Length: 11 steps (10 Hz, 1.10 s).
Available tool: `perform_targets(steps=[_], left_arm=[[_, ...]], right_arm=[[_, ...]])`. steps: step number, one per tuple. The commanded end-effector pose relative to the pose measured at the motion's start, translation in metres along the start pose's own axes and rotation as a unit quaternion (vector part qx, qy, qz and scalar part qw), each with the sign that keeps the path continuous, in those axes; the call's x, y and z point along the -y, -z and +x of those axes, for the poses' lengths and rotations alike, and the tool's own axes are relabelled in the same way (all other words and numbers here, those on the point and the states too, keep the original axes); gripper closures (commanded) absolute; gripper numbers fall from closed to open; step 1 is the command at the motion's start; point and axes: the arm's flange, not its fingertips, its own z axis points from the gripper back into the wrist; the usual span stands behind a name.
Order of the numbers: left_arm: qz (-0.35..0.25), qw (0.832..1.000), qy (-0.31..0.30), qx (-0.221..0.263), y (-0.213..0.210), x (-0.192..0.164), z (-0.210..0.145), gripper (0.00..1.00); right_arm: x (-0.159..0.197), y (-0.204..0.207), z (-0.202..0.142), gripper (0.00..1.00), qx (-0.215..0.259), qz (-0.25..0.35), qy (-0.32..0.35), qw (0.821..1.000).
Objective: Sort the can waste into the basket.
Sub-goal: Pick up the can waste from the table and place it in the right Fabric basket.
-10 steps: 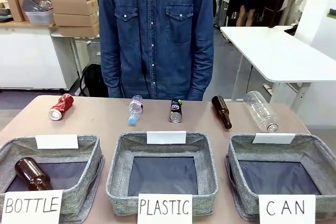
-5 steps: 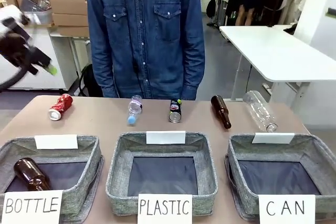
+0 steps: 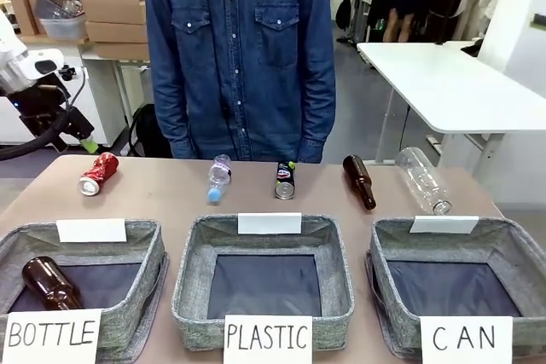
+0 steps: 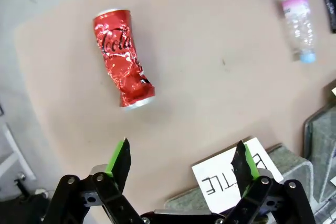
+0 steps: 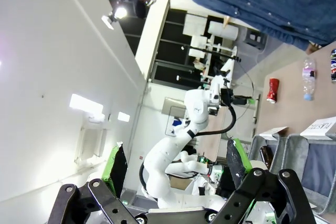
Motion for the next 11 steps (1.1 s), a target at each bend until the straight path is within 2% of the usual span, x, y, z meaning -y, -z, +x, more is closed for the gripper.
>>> perform_targets(steps=[1, 2, 3, 4, 7, 9, 11], left_arm=[[0.032, 0.999, 0.018, 0.012, -0.003, 0.005, -0.002, 0.00], [0.032, 0.999, 0.018, 0.012, -0.003, 0.005, -0.002, 0.00], [0.008, 1.000, 0.005, 0.003, -0.001, 0.001, 0.002, 0.00], [0.041, 0.999, -0.014, -0.032, 0.029, -0.009, 0.025, 0.00], [0.044, 0.996, -0.007, -0.081, 0.079, -0.046, 0.069, 0.00], [0.046, 0.996, -0.023, -0.079, 0.088, -0.060, 0.078, 0.00], [0.042, 0.993, -0.037, -0.108, 0.104, -0.073, 0.081, 0.00]], right_arm=[[-0.003, 0.005, 0.002, 0.00, 0.002, 0.013, 0.001, 1.000], [-0.003, 0.005, 0.002, 0.00, 0.002, 0.013, 0.001, 1.000], [-0.003, 0.005, 0.002, 0.00, 0.002, 0.013, 0.001, 1.000], [-0.003, 0.005, 0.002, 0.00, 0.002, 0.013, 0.001, 1.000], [-0.003, 0.005, 0.002, 0.00, 0.002, 0.013, 0.001, 1.000], [-0.003, 0.005, 0.002, 0.00, 0.002, 0.013, 0.001, 1.000], [-0.003, 0.005, 0.002, 0.00, 0.002, 0.013, 0.001, 1.000]])
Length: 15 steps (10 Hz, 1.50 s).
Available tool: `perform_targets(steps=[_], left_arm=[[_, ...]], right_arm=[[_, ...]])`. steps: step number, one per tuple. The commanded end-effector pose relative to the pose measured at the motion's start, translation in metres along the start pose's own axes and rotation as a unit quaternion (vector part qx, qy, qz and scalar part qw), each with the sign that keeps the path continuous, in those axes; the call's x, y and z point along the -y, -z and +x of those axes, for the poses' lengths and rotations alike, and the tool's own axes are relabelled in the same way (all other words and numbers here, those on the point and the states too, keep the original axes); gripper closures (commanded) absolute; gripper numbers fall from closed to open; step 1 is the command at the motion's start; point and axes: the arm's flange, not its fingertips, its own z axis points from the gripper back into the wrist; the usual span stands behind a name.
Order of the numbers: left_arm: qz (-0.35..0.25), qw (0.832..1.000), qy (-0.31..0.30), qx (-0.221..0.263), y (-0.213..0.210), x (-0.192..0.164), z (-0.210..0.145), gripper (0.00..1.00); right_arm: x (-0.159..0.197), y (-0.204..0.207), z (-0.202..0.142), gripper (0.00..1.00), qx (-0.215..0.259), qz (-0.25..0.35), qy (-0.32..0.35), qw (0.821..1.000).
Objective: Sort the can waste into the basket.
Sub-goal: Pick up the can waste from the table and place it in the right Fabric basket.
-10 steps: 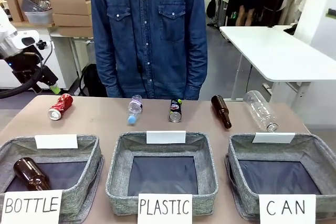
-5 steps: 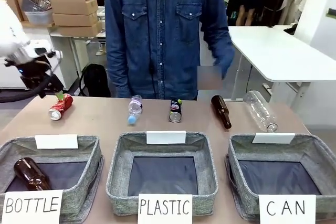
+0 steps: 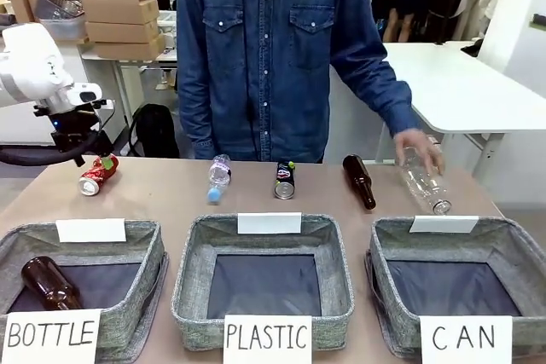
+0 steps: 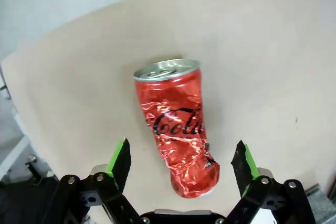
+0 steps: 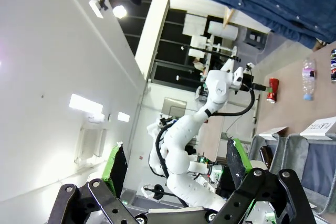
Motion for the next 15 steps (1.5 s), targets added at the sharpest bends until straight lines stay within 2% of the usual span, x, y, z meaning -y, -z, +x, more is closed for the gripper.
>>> perform_targets(steps=[1, 5, 6, 7, 8, 10, 11, 12, 13, 15], left_arm=[[-0.002, 1.000, -0.016, -0.022, 0.004, -0.007, 0.008, 0.00], [-0.020, 0.999, -0.002, -0.032, 0.020, -0.013, 0.008, 0.00], [-0.029, 0.999, 0.010, -0.035, 0.022, -0.013, 0.007, 0.60], [-0.038, 0.998, 0.013, -0.040, 0.022, -0.014, 0.007, 0.59], [-0.040, 0.998, 0.014, -0.043, 0.025, -0.012, 0.007, 1.00], [-0.036, 0.998, 0.014, -0.044, 0.027, -0.012, 0.006, 1.00], [-0.036, 0.998, 0.013, -0.042, 0.025, -0.012, 0.005, 0.85], [-0.037, 0.998, 0.014, -0.040, 0.024, -0.013, 0.005, 0.95], [-0.037, 0.998, 0.014, -0.038, 0.021, -0.013, 0.004, 1.00], [-0.055, 0.998, 0.022, -0.019, 0.007, -0.016, -0.003, 1.00]], right_arm=[[-0.003, 0.005, 0.002, 0.00, 0.002, 0.014, 0.001, 1.000], [-0.003, 0.005, 0.002, 0.00, 0.002, 0.014, 0.001, 1.000], [-0.003, 0.005, 0.002, 0.00, 0.002, 0.014, 0.001, 1.000], [-0.003, 0.005, 0.002, 0.00, 0.002, 0.014, 0.001, 1.000], [-0.003, 0.005, 0.002, 0.00, 0.002, 0.014, 0.001, 1.000], [-0.003, 0.005, 0.002, 0.00, 0.002, 0.014, 0.001, 1.000], [-0.003, 0.005, 0.002, 0.00, 0.002, 0.014, 0.001, 1.000], [-0.003, 0.005, 0.002, 0.00, 0.002, 0.014, 0.001, 1.000], [-0.003, 0.005, 0.002, 0.00, 0.002, 0.014, 0.001, 1.000], [-0.003, 0.005, 0.002, 0.00, 0.002, 0.014, 0.001, 1.000]])
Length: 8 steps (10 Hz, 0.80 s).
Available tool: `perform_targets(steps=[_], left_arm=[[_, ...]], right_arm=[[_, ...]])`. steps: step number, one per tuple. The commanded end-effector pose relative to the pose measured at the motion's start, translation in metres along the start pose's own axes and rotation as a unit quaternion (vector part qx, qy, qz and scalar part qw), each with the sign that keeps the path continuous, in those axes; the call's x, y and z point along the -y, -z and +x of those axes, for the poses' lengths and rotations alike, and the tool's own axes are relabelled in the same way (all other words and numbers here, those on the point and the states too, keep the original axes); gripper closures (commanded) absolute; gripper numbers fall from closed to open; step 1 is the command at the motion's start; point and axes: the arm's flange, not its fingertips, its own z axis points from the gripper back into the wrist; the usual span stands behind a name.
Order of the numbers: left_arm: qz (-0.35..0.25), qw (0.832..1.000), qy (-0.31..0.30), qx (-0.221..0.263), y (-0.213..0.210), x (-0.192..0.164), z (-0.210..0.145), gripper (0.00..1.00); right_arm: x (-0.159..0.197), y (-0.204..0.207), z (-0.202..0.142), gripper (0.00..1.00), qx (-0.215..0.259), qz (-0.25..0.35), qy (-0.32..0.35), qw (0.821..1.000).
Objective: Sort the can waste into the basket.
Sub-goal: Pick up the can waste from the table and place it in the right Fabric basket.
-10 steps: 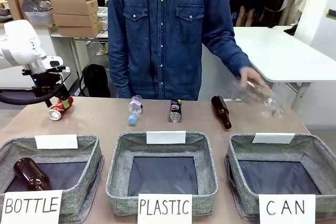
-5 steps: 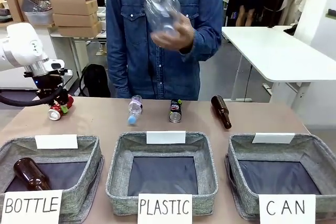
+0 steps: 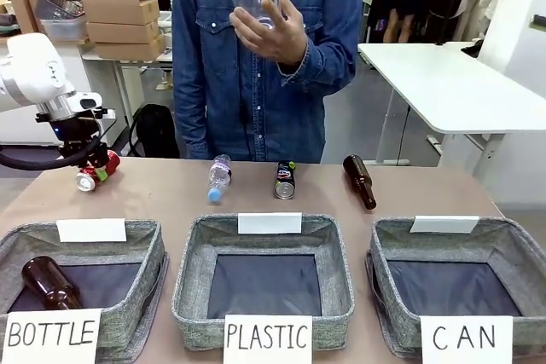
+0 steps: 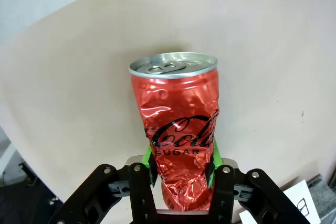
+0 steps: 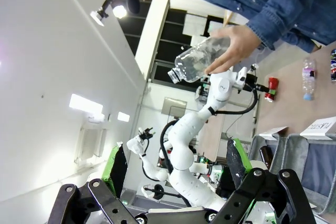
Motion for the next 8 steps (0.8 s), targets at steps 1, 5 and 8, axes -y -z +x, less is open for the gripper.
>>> perform_targets(steps=[1, 5, 8], left_arm=[[-0.034, 0.999, 0.020, 0.032, -0.029, -0.001, -0.018, 1.00], [-0.173, 0.940, 0.293, 0.033, -0.128, 0.076, -0.181, 1.00], [-0.173, 0.859, 0.482, 0.019, -0.122, 0.143, -0.278, 1.00]], right_arm=[[-0.003, 0.005, 0.002, 0.00, 0.002, 0.014, 0.001, 1.000], [-0.003, 0.005, 0.002, 0.00, 0.002, 0.014, 0.001, 1.000], [-0.003, 0.005, 0.002, 0.00, 0.002, 0.014, 0.001, 1.000]])
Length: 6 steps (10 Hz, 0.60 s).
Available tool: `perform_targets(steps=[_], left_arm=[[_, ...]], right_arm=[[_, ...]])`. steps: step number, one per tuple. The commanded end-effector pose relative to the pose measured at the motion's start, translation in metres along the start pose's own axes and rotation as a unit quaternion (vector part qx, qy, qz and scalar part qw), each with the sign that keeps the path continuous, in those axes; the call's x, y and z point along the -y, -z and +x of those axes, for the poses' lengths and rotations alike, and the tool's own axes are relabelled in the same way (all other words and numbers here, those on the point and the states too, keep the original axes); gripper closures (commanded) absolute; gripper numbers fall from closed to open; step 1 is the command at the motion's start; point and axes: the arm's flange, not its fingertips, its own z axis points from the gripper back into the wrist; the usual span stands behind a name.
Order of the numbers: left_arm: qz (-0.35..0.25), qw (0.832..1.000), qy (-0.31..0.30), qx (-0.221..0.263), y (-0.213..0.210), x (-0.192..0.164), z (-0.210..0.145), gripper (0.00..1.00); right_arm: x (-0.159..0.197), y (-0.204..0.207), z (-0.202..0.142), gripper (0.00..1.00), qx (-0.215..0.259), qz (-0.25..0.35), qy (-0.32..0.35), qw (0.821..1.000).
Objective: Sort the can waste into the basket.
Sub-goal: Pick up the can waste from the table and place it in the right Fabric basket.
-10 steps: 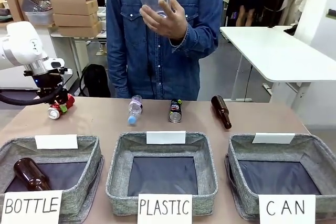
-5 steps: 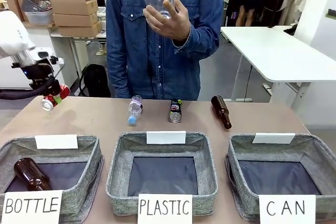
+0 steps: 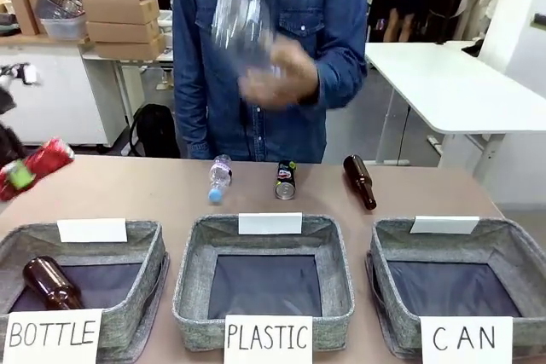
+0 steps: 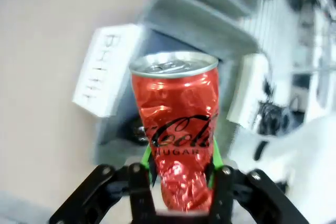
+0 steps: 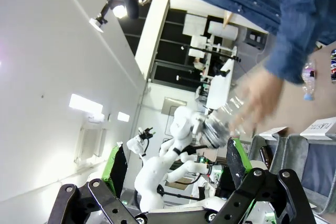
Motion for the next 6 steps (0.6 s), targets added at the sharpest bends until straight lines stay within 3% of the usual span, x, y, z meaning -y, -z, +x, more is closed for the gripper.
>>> perform_targets(steps=[1, 3, 5, 6], left_arm=[[-0.006, 0.992, 0.125, -0.012, 0.013, 0.047, -0.007, 1.00], [0.013, 0.975, 0.223, 0.010, 0.017, 0.109, 0.015, 1.00], [-0.051, 0.938, 0.337, 0.057, 0.015, 0.158, 0.045, 1.00], [-0.082, 0.923, 0.362, 0.100, 0.012, 0.166, 0.052, 1.00]], right_arm=[[-0.003, 0.005, 0.002, 0.00, 0.002, 0.014, 0.001, 1.000], [-0.003, 0.005, 0.002, 0.00, 0.002, 0.014, 0.001, 1.000], [-0.003, 0.005, 0.002, 0.00, 0.002, 0.014, 0.001, 1.000], [-0.003, 0.005, 0.002, 0.00, 0.002, 0.014, 0.001, 1.000]])
